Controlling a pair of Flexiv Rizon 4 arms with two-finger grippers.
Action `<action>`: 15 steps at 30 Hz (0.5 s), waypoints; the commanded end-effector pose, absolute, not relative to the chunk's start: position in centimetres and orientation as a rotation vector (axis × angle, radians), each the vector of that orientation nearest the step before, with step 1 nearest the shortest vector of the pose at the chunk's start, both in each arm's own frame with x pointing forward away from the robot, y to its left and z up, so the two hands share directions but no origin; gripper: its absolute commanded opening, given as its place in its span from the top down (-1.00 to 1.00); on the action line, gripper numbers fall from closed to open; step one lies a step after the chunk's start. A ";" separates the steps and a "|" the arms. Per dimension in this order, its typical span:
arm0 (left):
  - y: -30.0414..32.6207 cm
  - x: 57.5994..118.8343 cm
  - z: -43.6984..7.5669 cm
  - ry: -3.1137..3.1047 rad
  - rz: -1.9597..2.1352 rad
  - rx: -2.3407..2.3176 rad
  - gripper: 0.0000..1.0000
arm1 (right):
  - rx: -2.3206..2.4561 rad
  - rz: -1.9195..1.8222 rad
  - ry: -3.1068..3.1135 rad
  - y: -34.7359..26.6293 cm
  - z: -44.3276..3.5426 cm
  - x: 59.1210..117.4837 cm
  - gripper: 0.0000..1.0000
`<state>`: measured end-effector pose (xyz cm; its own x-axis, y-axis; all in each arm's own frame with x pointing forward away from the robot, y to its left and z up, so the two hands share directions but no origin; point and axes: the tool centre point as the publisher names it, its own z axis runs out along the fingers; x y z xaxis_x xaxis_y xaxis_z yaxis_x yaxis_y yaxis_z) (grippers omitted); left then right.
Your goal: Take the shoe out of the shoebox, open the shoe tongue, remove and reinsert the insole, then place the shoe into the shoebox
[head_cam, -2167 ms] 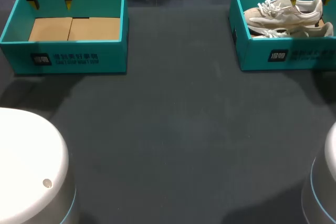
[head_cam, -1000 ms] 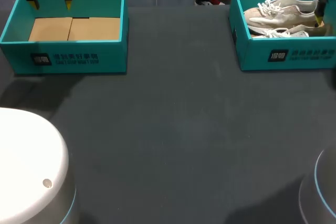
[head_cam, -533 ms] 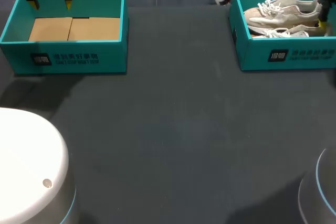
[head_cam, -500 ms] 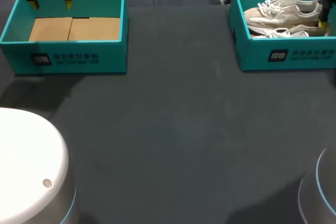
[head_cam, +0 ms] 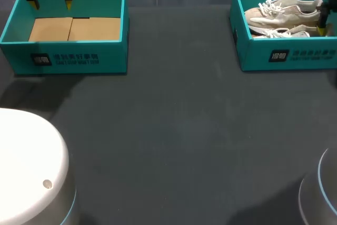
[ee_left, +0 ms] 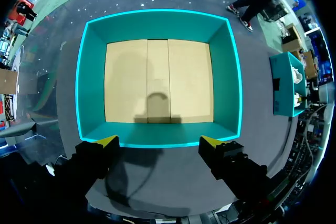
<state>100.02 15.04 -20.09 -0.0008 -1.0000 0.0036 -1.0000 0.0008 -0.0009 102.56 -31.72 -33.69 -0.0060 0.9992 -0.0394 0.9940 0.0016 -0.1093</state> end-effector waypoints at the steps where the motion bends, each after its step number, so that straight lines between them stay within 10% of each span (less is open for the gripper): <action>1: 15.0 100.0 -20.1 -2.221 0.003 2.220 -1.00 | -2.186 0.125 -2.203 -31.8 -34.1 102.2 -0.33; 15: 15.0 100.0 -20.1 -2.221 0.003 2.220 -1.00 | -2.206 0.089 -2.222 -31.4 -35.3 101.8 -0.20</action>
<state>100.02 15.04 -20.10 -0.0008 -1.0000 0.0036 -1.0000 0.0008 -0.0008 102.18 -31.47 -35.10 -0.0087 0.9994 -0.0339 0.9984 0.0068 -0.0561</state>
